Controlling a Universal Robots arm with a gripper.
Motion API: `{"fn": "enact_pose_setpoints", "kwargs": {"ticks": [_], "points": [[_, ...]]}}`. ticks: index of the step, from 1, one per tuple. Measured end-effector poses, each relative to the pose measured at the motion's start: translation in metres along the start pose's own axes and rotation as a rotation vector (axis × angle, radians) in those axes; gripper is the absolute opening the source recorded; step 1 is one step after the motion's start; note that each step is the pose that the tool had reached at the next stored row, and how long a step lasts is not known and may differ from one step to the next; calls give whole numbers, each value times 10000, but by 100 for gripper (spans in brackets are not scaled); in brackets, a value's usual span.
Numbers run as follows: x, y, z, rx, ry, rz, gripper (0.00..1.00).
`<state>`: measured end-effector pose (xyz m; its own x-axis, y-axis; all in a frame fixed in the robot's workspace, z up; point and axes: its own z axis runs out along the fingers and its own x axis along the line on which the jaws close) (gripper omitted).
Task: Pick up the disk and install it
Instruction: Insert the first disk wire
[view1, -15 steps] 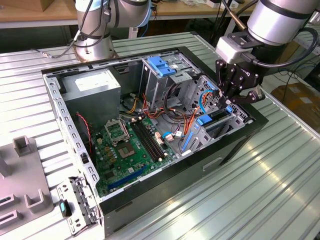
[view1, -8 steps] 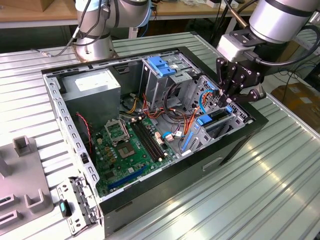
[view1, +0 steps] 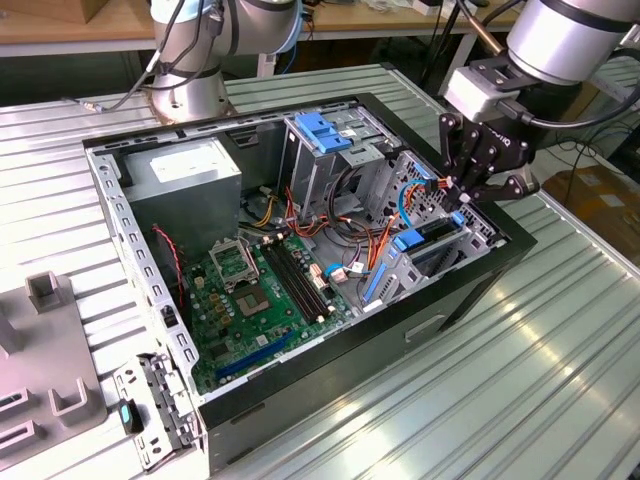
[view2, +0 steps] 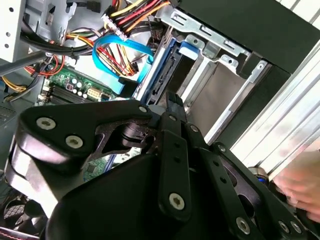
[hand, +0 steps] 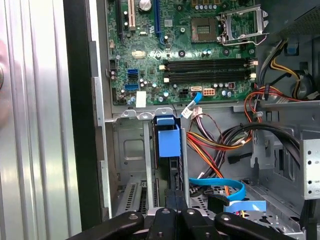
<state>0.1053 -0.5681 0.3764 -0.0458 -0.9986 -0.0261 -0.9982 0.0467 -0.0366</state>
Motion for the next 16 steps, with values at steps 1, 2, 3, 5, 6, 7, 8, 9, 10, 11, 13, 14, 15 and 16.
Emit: {"fn": "enact_pose_setpoints", "kwargs": {"ticks": [1, 2, 3, 5, 6, 7, 8, 9, 10, 11, 13, 14, 15, 16], "points": [[-1, -7, 1, 0, -2, -26, 11], [-1, -11, 1, -1, -2, -43, 11], [-1, -13, 1, -1, -3, -55, 11], [-1, -18, 1, -2, -4, -80, 11], [-1, -19, 1, -2, -4, -90, 11], [-1, -20, 1, -2, -5, -100, 11], [-1, -24, 2, -3, -5, -115, 11], [-1, -26, 2, -3, -5, -126, 11], [-1, -27, 2, -3, -6, -138, 11], [-1, -28, 2, -4, -6, -143, 11], [-2, -39, 3, -4, -8, -161, 11], [-2, -40, 2, -4, -7, -163, 11], [-2, -42, 3, -4, -7, -166, 11], [-2, -44, 2, -4, -7, -169, 11]]}}
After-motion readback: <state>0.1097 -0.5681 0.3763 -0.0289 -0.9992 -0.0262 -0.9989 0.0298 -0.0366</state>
